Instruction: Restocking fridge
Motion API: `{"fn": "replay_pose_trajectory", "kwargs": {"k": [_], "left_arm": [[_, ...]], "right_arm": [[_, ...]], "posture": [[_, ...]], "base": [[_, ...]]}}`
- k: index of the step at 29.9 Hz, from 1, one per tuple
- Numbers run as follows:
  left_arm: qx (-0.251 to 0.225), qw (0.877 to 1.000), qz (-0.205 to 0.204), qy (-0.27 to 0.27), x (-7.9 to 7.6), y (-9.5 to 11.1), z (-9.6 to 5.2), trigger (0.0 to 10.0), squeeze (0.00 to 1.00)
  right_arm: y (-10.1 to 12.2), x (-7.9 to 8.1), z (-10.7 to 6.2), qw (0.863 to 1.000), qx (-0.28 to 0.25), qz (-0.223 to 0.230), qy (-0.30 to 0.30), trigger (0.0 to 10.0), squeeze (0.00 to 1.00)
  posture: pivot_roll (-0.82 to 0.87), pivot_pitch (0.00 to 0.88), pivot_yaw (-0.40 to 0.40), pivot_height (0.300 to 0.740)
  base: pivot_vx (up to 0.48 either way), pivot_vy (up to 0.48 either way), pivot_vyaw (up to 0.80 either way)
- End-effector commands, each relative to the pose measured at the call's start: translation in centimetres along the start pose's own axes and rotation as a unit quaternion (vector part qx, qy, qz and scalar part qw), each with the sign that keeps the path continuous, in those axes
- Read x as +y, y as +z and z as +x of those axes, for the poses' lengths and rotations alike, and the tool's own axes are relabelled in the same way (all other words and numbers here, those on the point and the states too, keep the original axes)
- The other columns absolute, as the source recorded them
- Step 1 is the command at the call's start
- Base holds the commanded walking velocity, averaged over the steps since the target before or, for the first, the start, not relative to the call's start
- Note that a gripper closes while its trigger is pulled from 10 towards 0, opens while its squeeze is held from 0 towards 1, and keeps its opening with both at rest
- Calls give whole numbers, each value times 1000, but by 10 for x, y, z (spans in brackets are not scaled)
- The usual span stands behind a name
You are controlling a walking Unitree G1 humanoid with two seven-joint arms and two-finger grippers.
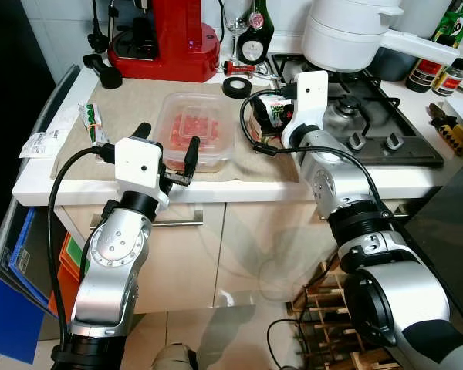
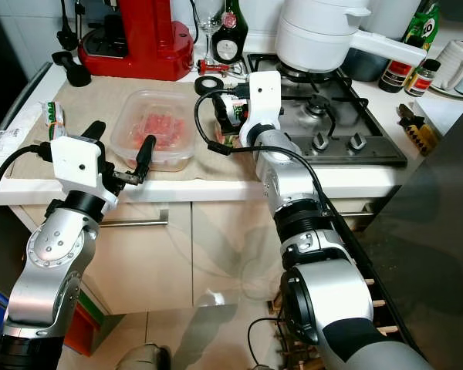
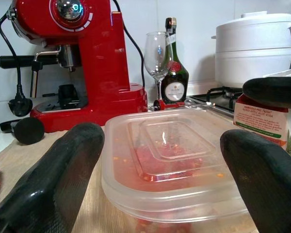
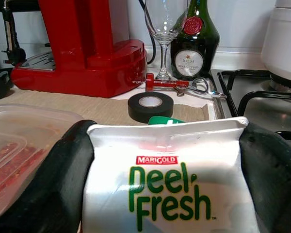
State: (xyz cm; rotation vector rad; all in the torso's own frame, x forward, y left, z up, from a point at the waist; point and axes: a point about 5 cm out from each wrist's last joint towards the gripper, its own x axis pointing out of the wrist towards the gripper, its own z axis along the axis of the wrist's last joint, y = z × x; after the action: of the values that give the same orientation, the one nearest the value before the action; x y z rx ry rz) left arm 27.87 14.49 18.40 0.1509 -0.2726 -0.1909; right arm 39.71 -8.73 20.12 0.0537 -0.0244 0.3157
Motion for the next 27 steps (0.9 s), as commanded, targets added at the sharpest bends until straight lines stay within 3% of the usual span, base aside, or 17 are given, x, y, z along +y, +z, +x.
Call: {"fn": "replay_pose_trajectory", "kwargs": {"k": [1, 27], "left_arm": [[-3, 1000, 5, -1, -1, 3, 2, 10000, 0], [3, 1000, 9, -4, -2, 1, 6, 10000, 0]], "right_arm": [[11, 2, 3, 1000, -14, 5, 5, 0, 0], [6, 0, -1, 1000, -23, -12, 2, 0, 0]], "posture": [[168, 26, -67, 740], [162, 23, -64, 740]], "base": [[0, 0, 0], [0, 0, 0]]}}
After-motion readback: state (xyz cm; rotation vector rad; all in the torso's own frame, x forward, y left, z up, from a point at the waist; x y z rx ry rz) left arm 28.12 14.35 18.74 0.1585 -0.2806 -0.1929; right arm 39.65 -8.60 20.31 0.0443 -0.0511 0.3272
